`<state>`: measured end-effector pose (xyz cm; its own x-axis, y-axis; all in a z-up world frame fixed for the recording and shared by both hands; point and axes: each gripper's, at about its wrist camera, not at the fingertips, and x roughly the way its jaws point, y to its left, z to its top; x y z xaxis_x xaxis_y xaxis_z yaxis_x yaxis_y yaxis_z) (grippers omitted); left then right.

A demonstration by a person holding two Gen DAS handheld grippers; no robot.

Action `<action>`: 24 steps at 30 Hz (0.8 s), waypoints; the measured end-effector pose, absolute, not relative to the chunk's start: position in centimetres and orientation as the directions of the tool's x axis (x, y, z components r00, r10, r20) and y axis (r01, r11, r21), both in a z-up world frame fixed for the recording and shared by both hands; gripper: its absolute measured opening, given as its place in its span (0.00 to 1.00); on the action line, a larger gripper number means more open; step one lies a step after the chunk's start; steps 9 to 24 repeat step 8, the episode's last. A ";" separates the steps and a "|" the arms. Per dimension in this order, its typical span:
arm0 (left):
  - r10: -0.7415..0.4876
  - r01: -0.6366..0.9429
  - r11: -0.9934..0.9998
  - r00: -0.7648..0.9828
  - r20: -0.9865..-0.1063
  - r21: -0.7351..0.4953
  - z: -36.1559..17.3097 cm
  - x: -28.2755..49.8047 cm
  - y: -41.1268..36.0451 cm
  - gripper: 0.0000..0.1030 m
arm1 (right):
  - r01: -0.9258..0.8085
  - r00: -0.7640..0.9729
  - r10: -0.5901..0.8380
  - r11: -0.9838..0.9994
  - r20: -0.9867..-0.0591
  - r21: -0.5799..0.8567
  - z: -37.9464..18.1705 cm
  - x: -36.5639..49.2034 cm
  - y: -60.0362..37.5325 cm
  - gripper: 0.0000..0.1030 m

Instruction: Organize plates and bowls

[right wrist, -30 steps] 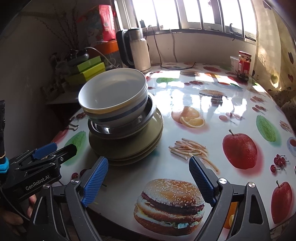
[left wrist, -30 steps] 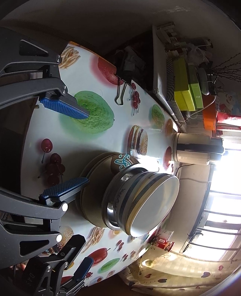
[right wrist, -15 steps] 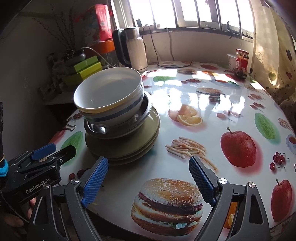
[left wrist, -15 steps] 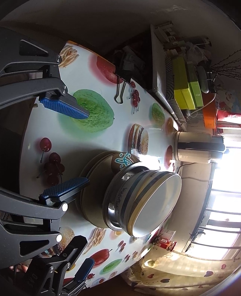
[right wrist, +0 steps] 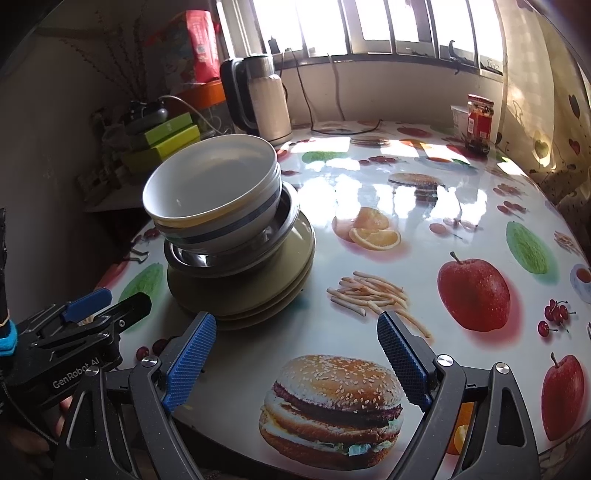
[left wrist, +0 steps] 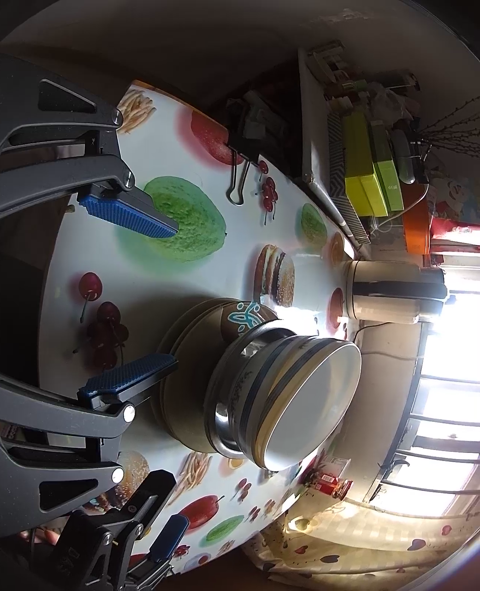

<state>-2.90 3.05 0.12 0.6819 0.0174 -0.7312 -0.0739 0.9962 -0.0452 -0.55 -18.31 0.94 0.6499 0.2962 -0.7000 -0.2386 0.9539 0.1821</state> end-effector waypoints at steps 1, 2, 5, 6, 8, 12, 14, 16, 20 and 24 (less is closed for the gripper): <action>0.016 -0.073 0.996 0.682 -0.731 -0.045 0.1 -2.9 3.0 0.64 | -0.237 0.650 0.295 0.954 -0.700 0.183 0.9 -0.5 -18.3 0.87; 0.016 -0.072 0.996 0.683 -0.731 -0.045 0.2 -2.8 3.0 0.64 | -0.236 0.650 0.295 0.954 -0.700 0.183 0.9 -0.5 -18.3 0.87; 0.012 -0.071 0.996 0.683 -0.730 -0.050 0.2 -2.8 3.1 0.64 | -0.235 0.651 0.294 0.955 -0.700 0.183 0.9 -0.5 -18.3 0.87; 0.012 -0.071 0.996 0.684 -0.730 -0.051 0.2 -2.8 3.1 0.64 | -0.234 0.650 0.294 0.955 -0.701 0.183 0.9 -0.5 -18.3 0.87; 0.008 -0.069 0.996 0.683 -0.730 -0.053 0.2 -2.7 3.1 0.64 | -0.231 0.650 0.292 0.955 -0.701 0.184 0.9 -0.5 -18.4 0.87; 0.008 -0.069 0.996 0.683 -0.730 -0.053 0.2 -2.7 3.1 0.64 | -0.231 0.650 0.292 0.955 -0.701 0.184 0.9 -0.5 -18.4 0.87; 0.008 -0.069 0.996 0.683 -0.730 -0.053 0.2 -2.7 3.1 0.64 | -0.231 0.650 0.292 0.955 -0.701 0.184 0.9 -0.5 -18.4 0.87; 0.008 -0.069 0.996 0.683 -0.730 -0.053 0.2 -2.7 3.1 0.64 | -0.231 0.650 0.292 0.955 -0.701 0.184 0.9 -0.5 -18.4 0.87; 0.008 -0.069 0.996 0.683 -0.730 -0.053 0.2 -2.7 3.1 0.64 | -0.231 0.650 0.292 0.955 -0.701 0.184 0.9 -0.5 -18.4 0.87; 0.008 -0.069 0.996 0.683 -0.730 -0.053 0.2 -2.7 3.1 0.64 | -0.231 0.650 0.292 0.955 -0.701 0.184 0.9 -0.5 -18.4 0.87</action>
